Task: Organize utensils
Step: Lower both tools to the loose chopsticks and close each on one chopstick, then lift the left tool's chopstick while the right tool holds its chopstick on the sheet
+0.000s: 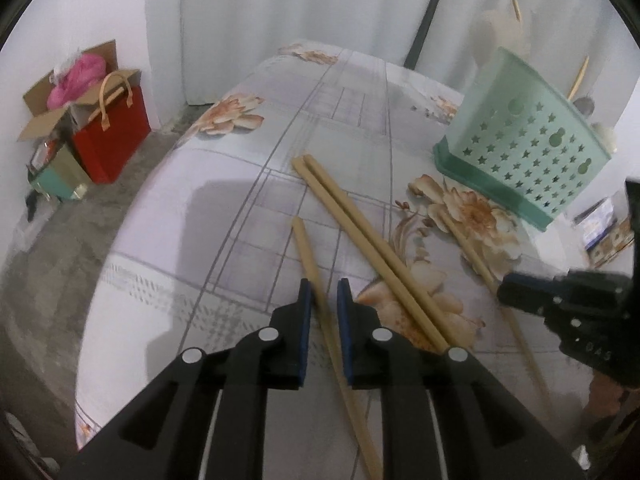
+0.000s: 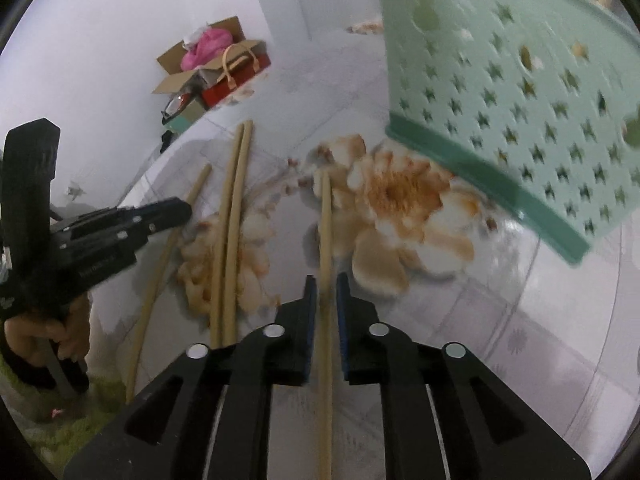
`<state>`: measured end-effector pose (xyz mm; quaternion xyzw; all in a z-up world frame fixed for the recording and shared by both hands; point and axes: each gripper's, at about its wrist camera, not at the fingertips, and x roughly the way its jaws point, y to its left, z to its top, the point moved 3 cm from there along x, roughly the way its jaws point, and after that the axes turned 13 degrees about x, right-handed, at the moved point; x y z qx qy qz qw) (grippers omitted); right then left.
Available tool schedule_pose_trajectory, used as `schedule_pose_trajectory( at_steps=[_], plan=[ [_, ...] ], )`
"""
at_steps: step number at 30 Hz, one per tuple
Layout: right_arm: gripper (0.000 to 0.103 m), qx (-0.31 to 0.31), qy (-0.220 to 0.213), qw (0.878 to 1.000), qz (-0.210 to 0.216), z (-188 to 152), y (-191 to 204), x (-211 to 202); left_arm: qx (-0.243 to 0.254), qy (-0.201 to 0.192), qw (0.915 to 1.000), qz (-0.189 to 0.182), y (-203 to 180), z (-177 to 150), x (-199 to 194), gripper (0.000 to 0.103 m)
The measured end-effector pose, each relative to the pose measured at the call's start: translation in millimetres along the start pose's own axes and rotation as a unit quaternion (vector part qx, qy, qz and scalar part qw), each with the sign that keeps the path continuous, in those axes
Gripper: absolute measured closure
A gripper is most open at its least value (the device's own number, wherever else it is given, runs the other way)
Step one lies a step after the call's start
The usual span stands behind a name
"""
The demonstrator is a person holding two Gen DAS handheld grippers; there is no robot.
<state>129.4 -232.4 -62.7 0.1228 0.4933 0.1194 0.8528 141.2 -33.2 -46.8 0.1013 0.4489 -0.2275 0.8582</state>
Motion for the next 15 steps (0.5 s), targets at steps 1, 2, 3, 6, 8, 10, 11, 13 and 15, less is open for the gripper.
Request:
schedule_pose_trajectory(
  at_steps=[1,2,3,6,8,10,11,13,15],
  plan=[
    [0.087,-0.004,-0.004,1.0,-0.001,3,3,2,0.005,0.002,1.0,0.007,0,2,1,0.09],
    [0.087,-0.011,-0.009,1.0,-0.008,7,6,6,0.01,0.005,0.9998,0.014,-1,5,4,0.09],
    [0.087,-0.019,-0.015,1.0,-0.018,10,8,10,0.014,0.007,0.9997,0.021,-1,8,6,0.09],
    [0.087,-0.03,-0.019,0.999,-0.029,16,13,21,0.022,0.011,0.999,0.037,0,13,10,0.09],
    [0.092,-0.04,-0.026,0.998,-0.039,19,16,25,0.03,0.012,0.9983,0.049,-1,16,13,0.09],
    [0.098,-0.04,-0.028,0.998,-0.043,20,17,27,0.037,0.012,0.9975,0.059,-4,16,15,0.09],
    [0.098,-0.037,-0.028,0.998,-0.042,20,17,27,0.041,0.011,0.997,0.064,-5,16,15,0.09],
    [0.099,-0.027,-0.027,0.999,-0.037,21,16,28,0.047,0.01,0.9963,0.071,-7,16,15,0.091],
    [0.099,-0.021,-0.025,0.999,-0.033,20,14,27,0.051,0.01,0.9958,0.075,-7,16,15,0.091]
  ],
)
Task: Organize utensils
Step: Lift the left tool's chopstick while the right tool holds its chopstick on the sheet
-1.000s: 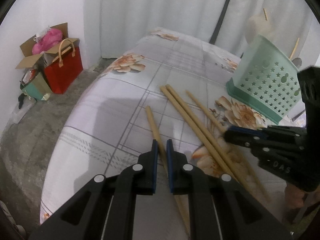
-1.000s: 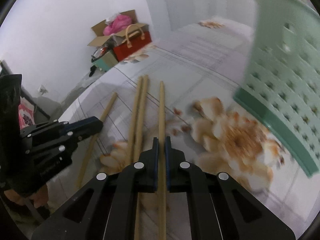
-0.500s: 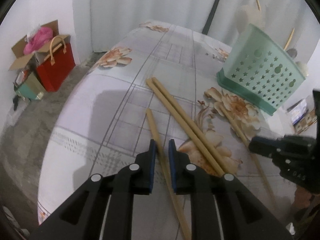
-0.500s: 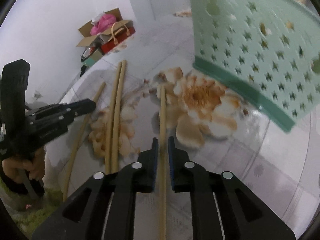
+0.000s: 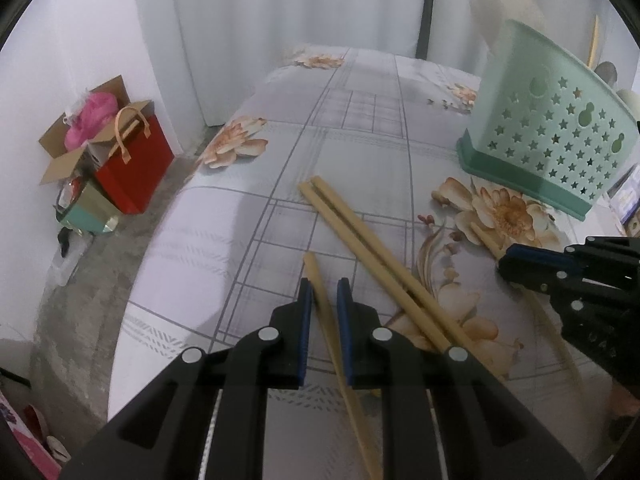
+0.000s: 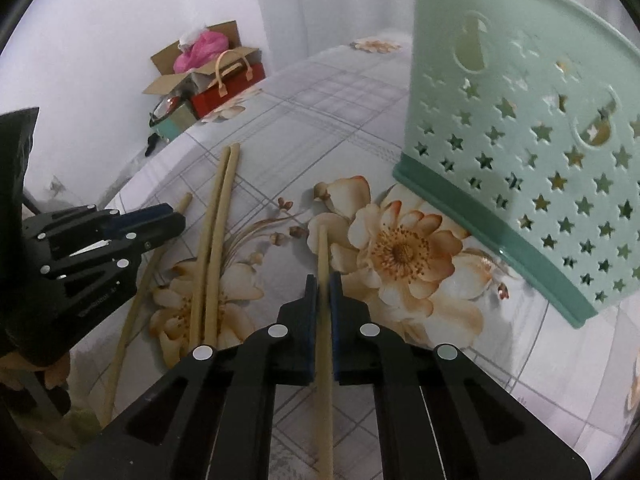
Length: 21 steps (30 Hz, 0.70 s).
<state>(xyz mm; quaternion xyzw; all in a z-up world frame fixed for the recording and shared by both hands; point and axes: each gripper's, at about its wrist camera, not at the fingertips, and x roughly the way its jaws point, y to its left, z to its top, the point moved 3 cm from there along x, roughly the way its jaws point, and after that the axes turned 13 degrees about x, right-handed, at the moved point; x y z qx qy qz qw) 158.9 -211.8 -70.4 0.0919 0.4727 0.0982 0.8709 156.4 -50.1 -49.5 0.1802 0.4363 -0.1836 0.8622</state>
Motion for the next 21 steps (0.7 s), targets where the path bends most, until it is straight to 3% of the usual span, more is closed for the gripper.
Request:
schedule_pose_trajectory(
  at_steps=[21],
  plan=[
    [0.099,0.017,0.005,1.0,0.009,-3.0,-7.5,-5.6,0.005,0.0,1.0,0.006,-1.3,-0.2,-0.4,0.091]
  ],
)
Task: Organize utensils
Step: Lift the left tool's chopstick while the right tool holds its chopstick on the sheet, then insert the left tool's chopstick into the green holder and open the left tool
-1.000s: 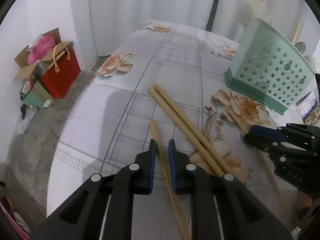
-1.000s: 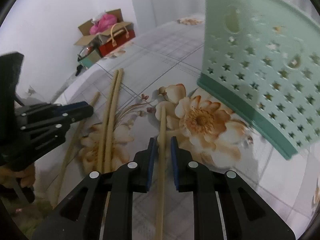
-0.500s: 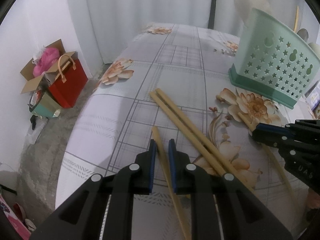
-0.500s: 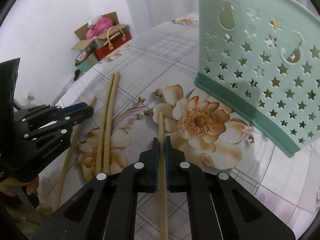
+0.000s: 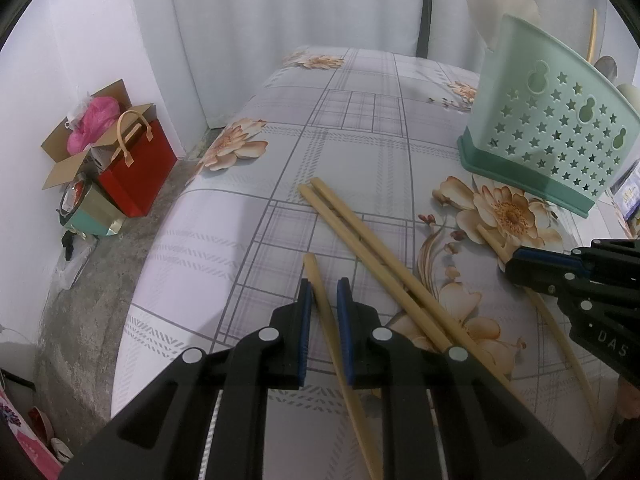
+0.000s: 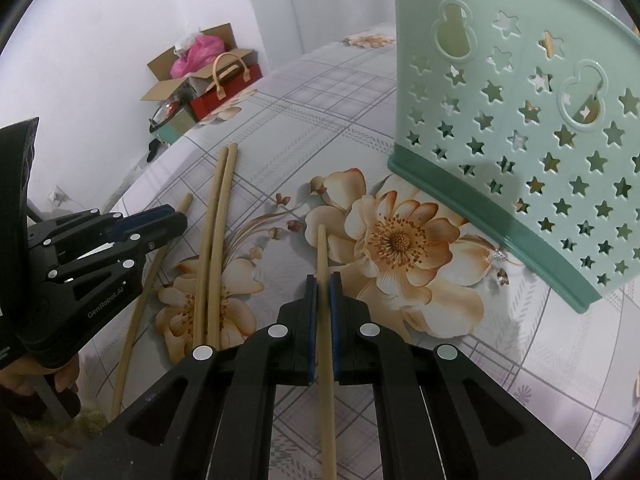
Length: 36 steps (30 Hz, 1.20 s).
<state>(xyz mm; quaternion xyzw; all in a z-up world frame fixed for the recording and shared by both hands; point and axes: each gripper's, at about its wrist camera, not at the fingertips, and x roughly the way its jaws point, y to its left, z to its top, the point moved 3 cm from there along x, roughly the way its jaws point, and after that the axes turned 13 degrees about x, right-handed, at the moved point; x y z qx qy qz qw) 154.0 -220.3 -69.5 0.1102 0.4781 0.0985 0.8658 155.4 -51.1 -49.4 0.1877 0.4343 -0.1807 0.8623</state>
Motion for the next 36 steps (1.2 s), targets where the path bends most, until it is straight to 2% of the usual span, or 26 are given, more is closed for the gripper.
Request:
schedule_pose_trajectory(
  at_steps=[13,19,24,29,31,34,36],
  plan=[
    [0.099,-0.001,0.0,1.0,0.0,1,-1,0,-0.001,0.0,1.0,-0.001,-1,0,0,0.091],
    [0.099,-0.002,-0.001,1.0,-0.008,2,2,3,-0.011,-0.006,0.9998,-0.016,6,2,4,0.091],
    [0.099,0.009,-0.006,1.0,-0.012,1,4,5,-0.022,-0.01,0.9988,-0.043,15,3,7,0.091],
    [0.099,0.018,-0.01,1.0,-0.008,-1,3,4,-0.017,-0.011,0.9988,-0.045,17,6,10,0.091],
    [0.099,0.021,-0.011,1.0,-0.005,-1,2,4,-0.019,-0.013,0.9989,-0.042,19,6,10,0.094],
    [0.099,0.024,-0.012,1.0,-0.001,-1,1,2,-0.049,-0.017,0.9965,-0.066,27,5,11,0.097],
    [0.099,0.026,-0.013,1.0,0.003,-2,-1,1,-0.063,-0.022,0.9957,-0.064,35,6,9,0.097]
  ],
)
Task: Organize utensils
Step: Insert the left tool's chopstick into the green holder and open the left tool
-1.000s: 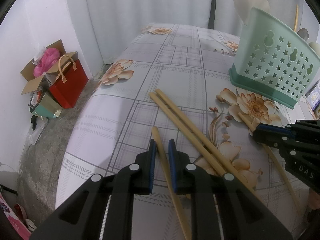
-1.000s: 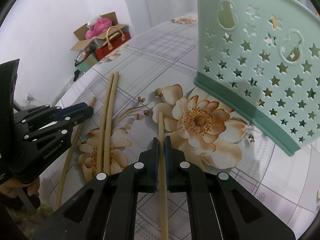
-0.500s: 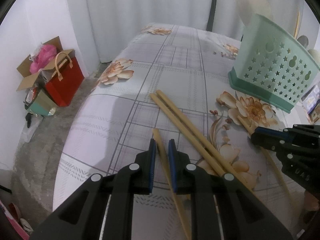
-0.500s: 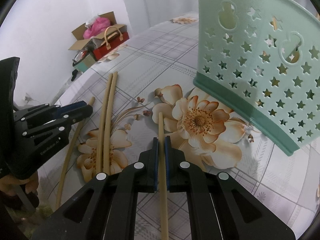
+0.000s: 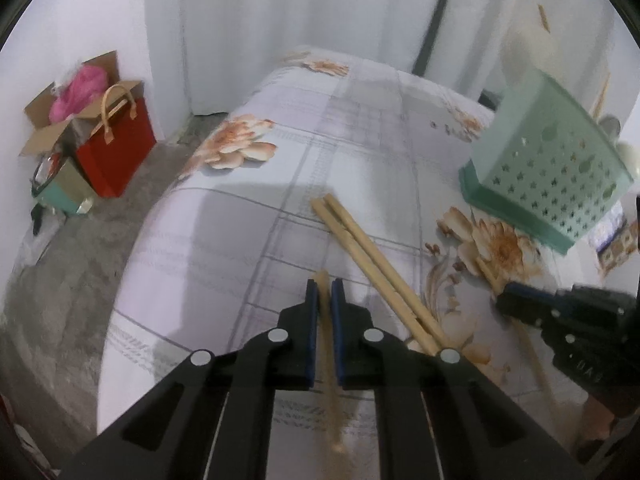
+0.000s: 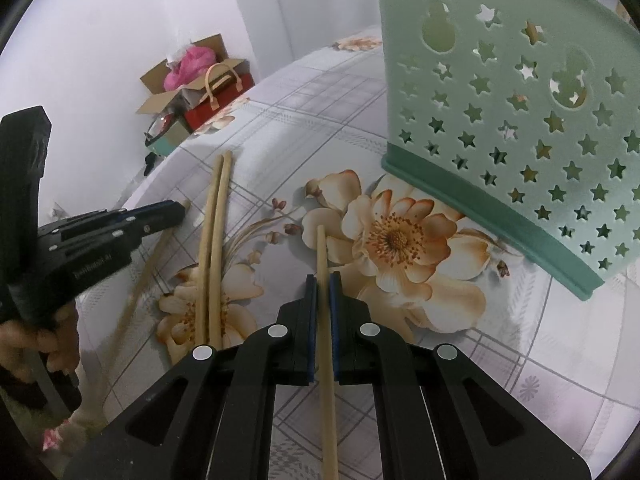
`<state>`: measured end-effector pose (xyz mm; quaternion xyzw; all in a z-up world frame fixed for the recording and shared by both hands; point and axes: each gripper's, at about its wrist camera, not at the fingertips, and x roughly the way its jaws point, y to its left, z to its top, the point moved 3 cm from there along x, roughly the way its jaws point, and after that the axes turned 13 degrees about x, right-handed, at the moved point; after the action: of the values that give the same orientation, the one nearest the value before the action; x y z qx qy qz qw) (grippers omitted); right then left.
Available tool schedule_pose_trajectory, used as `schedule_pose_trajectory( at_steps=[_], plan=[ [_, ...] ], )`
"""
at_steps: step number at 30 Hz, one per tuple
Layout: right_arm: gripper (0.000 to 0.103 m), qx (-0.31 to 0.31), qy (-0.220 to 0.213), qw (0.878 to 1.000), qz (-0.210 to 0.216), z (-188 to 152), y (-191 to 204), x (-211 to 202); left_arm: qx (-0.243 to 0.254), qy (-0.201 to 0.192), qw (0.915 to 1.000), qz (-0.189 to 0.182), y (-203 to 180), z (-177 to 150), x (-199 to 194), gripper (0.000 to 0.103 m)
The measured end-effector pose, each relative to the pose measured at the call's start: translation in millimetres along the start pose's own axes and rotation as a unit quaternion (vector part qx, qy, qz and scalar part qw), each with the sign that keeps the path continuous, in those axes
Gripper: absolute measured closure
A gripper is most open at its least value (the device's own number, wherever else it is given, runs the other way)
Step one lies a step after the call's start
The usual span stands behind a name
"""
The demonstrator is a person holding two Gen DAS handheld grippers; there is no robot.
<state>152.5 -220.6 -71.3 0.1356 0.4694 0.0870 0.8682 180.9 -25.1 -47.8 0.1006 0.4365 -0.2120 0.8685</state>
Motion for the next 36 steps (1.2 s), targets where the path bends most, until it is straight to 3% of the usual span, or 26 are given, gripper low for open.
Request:
schedule_pose_trajectory(
  at_steps=[6,11,21,25,30,32,36],
  plan=[
    [0.099,0.008,-0.001,1.0,0.013,-3,-6,-5,-0.024,-0.079,0.9963,-0.021,9,14,-45,0.097],
    [0.099,0.012,-0.002,1.0,0.023,-4,-10,-8,-0.022,-0.176,0.9826,-0.055,6,34,-103,0.097],
    [0.099,0.019,-0.006,0.999,0.029,-13,-19,-20,0.015,-0.31,0.9427,-0.122,-14,104,-182,0.098],
    [0.099,0.024,-0.007,0.999,0.03,-16,-24,-24,0.031,-0.361,0.9175,-0.165,-32,150,-208,0.098],
    [0.099,0.029,-0.006,0.999,0.032,-16,-28,-27,0.043,-0.425,0.8838,-0.19,-60,197,-225,0.098],
    [0.099,0.03,-0.005,0.999,0.032,-16,-28,-28,0.045,-0.434,0.8784,-0.195,-73,214,-218,0.098],
    [0.099,0.03,-0.002,0.999,0.034,-11,-30,-28,0.048,-0.435,0.8799,-0.185,-97,237,-189,0.098]
  ],
)
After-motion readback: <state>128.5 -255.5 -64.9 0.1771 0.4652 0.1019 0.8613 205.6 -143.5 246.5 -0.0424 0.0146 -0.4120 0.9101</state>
